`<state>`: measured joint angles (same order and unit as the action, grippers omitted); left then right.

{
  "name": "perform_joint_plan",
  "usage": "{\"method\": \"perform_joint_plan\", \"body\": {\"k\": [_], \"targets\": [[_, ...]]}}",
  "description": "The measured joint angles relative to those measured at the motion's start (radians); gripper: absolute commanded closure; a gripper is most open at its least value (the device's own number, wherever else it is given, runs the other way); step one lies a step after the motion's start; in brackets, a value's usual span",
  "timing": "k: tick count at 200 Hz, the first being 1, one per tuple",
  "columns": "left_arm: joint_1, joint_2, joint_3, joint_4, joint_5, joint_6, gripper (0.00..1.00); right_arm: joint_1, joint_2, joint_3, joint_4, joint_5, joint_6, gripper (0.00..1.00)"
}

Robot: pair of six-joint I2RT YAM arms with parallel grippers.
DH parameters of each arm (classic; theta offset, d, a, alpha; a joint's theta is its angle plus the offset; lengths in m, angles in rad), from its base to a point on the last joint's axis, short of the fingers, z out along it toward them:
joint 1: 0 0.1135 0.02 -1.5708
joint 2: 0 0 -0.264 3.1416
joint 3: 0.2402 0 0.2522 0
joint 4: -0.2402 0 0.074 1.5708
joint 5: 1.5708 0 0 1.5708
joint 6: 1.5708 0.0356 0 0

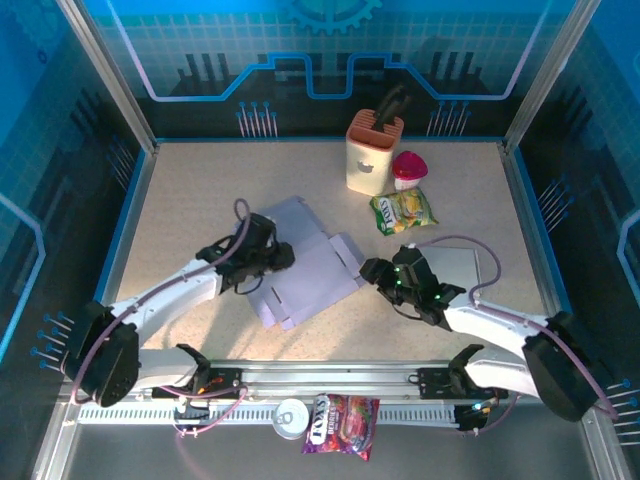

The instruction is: Fold the paper box

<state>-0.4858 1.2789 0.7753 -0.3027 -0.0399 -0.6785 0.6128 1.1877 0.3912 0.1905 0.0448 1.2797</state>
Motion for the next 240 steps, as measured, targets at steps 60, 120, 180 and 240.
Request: {"method": "perform_joint_plan", "body": {"k": [60, 120, 180, 240], "targets": [[0.174, 0.273, 0.119, -0.010, 0.040, 0.055, 0.67, -0.024, 0.266, -0.007, 0.279, -0.072, 0.124, 0.43], [0.183, 0.452, 0.167, -0.007, -0.008, 0.133, 0.74, -0.063, 0.389, -0.075, 0.603, -0.133, 0.210, 0.53], [0.182, 0.458, 0.172, 0.012, -0.024, 0.157, 0.75, -0.063, 0.423, -0.063, 0.624, -0.117, 0.189, 0.80], [0.173, 0.457, 0.178, 0.011, -0.043, 0.172, 0.70, -0.064, 0.440, -0.051, 0.618, -0.097, 0.192, 1.00]]}}
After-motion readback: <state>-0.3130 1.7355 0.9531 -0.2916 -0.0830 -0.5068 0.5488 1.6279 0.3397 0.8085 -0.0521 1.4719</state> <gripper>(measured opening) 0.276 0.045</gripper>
